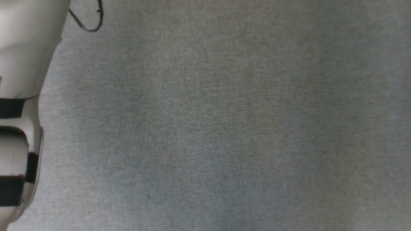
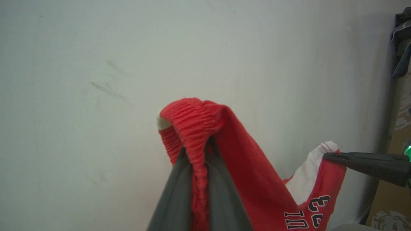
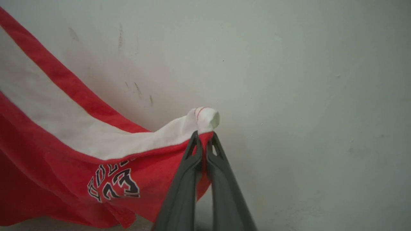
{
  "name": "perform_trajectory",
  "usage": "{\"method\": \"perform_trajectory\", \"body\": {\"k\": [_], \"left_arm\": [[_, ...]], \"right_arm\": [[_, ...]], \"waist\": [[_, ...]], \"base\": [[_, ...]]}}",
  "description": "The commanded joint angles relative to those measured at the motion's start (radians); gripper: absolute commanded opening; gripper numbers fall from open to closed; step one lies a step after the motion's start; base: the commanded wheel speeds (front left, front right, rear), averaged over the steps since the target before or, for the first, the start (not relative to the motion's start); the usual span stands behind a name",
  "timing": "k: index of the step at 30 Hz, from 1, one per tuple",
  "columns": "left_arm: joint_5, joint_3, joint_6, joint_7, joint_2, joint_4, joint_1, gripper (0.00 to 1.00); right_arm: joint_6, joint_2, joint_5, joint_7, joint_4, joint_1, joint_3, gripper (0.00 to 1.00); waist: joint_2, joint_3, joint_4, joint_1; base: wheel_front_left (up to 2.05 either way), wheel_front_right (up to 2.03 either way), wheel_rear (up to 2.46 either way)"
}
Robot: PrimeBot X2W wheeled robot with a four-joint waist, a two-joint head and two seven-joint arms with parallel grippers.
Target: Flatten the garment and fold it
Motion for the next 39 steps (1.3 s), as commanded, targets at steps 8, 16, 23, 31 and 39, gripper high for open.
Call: {"method": "perform_trajectory", "body": {"k": [8, 16, 23, 31, 39], "left_arm": [[0.015, -0.04, -0.123, -0.033, 0.011, -0.01, 0.122, 0.0], [-0.009, -0.075, -0.155, -0.035, 0.049, -0.17, 0.301, 0.0], [0.003, -0.129, -0.111, -0.036, 0.127, -0.36, 0.576, 0.0], [0.106, -0.204, -0.036, -0.036, 0.186, -0.505, 0.843, 0.0], [0.151, -0.173, -0.008, -0.036, 0.173, -0.523, 1.075, 0.0]], "right_arm": [[-0.001, -0.07, 0.139, -0.054, -0.079, 0.106, 0.103, 0.0], [-0.001, -0.19, 0.263, -0.024, -0.371, 0.371, 0.103, 0.0], [-0.001, -0.192, 0.289, 0.03, -0.569, 0.716, -0.017, 0.0], [-0.001, -0.109, 0.29, 0.055, -0.692, 1.035, -0.169, 0.0], [-0.001, -0.018, 0.284, 0.065, -0.713, 1.255, -0.2, 0.0]], "waist": [[-0.0001, 0.119, 0.033, -0.0004], [-0.0001, 0.045, 0.073, -0.0004], [-0.0001, -0.048, 0.089, -0.0004], [-0.0001, -0.119, 0.113, -0.0004], [-0.0001, -0.228, 0.13, -0.0004]], "base": [[0.0, 0.0, 0.0], [0.0, 0.0, 0.0], [0.0, 0.0, 0.0], [0.0, 0.0, 0.0], [0.0, 0.0, 0.0]]}}
